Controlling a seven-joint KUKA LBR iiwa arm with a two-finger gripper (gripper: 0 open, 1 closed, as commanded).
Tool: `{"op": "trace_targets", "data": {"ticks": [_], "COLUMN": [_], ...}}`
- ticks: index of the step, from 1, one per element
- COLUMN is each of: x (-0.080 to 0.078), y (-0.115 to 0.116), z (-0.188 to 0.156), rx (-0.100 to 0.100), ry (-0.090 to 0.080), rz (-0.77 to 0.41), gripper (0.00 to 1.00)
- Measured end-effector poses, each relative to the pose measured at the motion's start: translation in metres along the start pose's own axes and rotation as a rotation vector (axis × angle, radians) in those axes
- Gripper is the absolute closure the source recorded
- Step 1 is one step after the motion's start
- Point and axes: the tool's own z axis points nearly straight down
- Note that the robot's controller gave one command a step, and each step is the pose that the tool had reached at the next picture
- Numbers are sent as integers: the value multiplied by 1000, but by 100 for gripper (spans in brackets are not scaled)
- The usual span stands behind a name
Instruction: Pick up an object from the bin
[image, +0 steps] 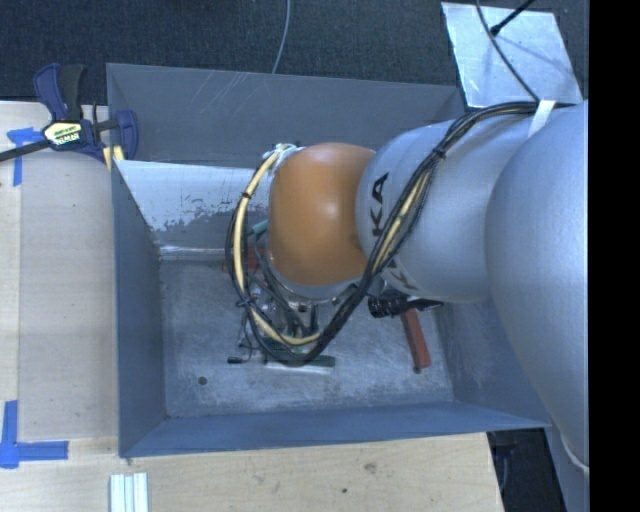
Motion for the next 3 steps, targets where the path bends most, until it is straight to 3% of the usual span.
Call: {"op": "trace_targets", "data": {"ticks": [1,2,3], "x": [-2,-12,-10], "y": [-17,-51,-62], "z": [-26,-53,-65], "rx": [0,-1,1], "ry": [-1,-1,-5], "rz": [99,124,178], "gripper": [100,100,100]}}
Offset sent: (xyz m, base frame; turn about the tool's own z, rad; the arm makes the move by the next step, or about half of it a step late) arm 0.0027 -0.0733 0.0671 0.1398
